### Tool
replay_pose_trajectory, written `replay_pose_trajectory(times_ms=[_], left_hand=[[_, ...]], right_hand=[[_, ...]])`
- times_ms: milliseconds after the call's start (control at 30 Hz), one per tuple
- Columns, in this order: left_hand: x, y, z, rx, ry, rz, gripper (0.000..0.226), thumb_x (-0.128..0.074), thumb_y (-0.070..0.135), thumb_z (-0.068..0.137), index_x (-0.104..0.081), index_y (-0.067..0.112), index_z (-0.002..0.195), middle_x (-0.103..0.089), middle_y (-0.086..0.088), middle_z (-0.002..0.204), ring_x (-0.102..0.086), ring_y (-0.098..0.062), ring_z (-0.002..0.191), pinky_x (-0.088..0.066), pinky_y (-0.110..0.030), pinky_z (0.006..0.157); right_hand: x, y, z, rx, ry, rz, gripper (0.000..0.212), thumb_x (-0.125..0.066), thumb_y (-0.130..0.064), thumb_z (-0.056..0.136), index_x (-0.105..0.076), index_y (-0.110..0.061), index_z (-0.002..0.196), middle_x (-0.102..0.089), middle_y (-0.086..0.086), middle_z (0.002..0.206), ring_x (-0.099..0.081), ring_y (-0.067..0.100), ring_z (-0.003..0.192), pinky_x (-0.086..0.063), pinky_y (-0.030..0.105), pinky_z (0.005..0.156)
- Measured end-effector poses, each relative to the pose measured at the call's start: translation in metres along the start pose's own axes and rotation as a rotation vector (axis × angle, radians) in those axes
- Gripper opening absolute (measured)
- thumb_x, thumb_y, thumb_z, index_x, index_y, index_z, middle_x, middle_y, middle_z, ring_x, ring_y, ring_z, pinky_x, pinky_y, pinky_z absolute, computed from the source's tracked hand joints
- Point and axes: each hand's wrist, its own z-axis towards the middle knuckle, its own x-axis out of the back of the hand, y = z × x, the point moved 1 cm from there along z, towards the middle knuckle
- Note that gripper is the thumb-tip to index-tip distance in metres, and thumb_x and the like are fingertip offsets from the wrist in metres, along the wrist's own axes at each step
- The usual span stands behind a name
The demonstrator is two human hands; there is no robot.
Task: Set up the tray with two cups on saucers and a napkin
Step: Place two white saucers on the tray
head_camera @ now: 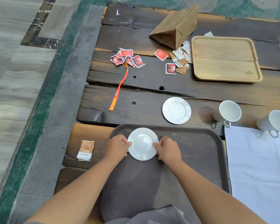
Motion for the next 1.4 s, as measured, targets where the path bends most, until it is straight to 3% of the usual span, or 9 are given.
replay_pose_trajectory(times_ms=[133,267,500,600,667,733,833,1033,1400], left_hand=[[-0.002,-0.001,0.0,-0.016,0.014,0.06,0.019,-0.069,0.024,0.092,-0.061,0.011,0.081,-0.069,-0.004,0.067,-0.06,-0.006,0.043,-0.055,-0.03,0.059],[-0.004,0.0,-0.001,-0.038,0.042,0.116,0.022,-0.067,0.027,0.091,-0.057,0.014,0.077,-0.065,-0.002,0.07,-0.066,-0.023,0.067,-0.058,-0.041,0.069],[-0.004,0.004,-0.01,-0.018,0.101,0.08,0.015,-0.068,0.024,0.089,-0.059,0.014,0.082,-0.064,0.001,0.073,-0.063,-0.022,0.076,-0.053,-0.036,0.07],[-0.005,0.007,-0.021,-0.026,0.101,0.084,0.015,-0.068,0.024,0.089,-0.059,0.014,0.097,-0.064,0.0,0.081,-0.062,-0.023,0.086,-0.054,-0.036,0.077],[-0.006,0.008,-0.028,-0.038,0.113,0.101,0.032,-0.068,0.022,0.09,-0.054,0.014,0.117,-0.064,-0.002,0.094,-0.061,-0.024,0.095,-0.052,-0.037,0.084],[-0.007,0.009,-0.037,-0.082,0.117,0.123,0.04,-0.067,0.02,0.089,-0.049,0.015,0.124,-0.06,-0.004,0.108,-0.059,-0.025,0.102,-0.051,-0.039,0.09],[-0.013,0.013,-0.049,-0.163,0.075,0.188,0.034,-0.067,0.022,0.089,-0.051,0.018,0.119,-0.055,0.0,0.117,-0.058,-0.022,0.107,-0.05,-0.037,0.087],[-0.026,0.029,-0.064,-0.248,-0.157,0.271,0.046,-0.064,0.029,0.092,-0.047,0.024,0.134,-0.052,0.007,0.112,-0.053,-0.016,0.094,-0.043,-0.027,0.084],[-0.037,0.062,-0.067,-0.383,-0.26,0.539,0.056,-0.059,0.033,0.096,-0.043,0.018,0.148,-0.052,-0.001,0.147,-0.049,-0.022,0.134,-0.041,-0.034,0.11]], right_hand=[[0.001,0.002,0.002,0.005,-0.008,-0.018,0.025,-0.063,-0.034,0.09,-0.048,-0.018,0.078,-0.072,0.004,0.067,-0.071,0.028,0.066,-0.06,0.045,0.073],[0.0,0.002,0.003,0.006,-0.007,-0.012,0.024,-0.061,-0.035,0.088,-0.048,-0.018,0.078,-0.072,0.004,0.064,-0.071,0.024,0.057,-0.06,0.044,0.071],[0.005,0.006,-0.001,0.026,0.002,-0.065,0.022,-0.058,-0.038,0.086,-0.05,-0.018,0.081,-0.071,0.003,0.077,-0.071,0.028,0.072,-0.06,0.044,0.074],[0.008,0.014,-0.008,0.047,-0.007,-0.094,0.026,-0.059,-0.044,0.086,-0.048,-0.021,0.083,-0.069,-0.001,0.078,-0.07,0.026,0.073,-0.059,0.041,0.072],[0.011,0.021,-0.012,0.061,-0.011,-0.12,0.028,-0.06,-0.047,0.087,-0.048,-0.022,0.086,-0.068,-0.002,0.079,-0.068,0.024,0.075,-0.056,0.037,0.069],[0.016,0.027,-0.017,0.075,-0.013,-0.15,0.029,-0.06,-0.049,0.087,-0.05,-0.022,0.09,-0.068,-0.003,0.082,-0.066,0.022,0.078,-0.051,0.033,0.065],[0.025,0.035,-0.024,0.087,-0.021,-0.156,0.03,-0.06,-0.05,0.089,-0.053,-0.022,0.097,-0.068,-0.003,0.089,-0.065,0.021,0.084,-0.047,0.031,0.065],[0.045,0.047,-0.041,0.173,-0.017,-0.195,0.033,-0.062,-0.045,0.091,-0.055,-0.019,0.11,-0.067,-0.002,0.097,-0.063,0.022,0.092,-0.053,0.036,0.081],[0.077,0.069,-0.049,0.209,0.036,-0.317,0.053,-0.059,-0.045,0.094,-0.049,-0.016,0.137,-0.058,0.006,0.135,-0.057,0.023,0.123,-0.048,0.035,0.1]])
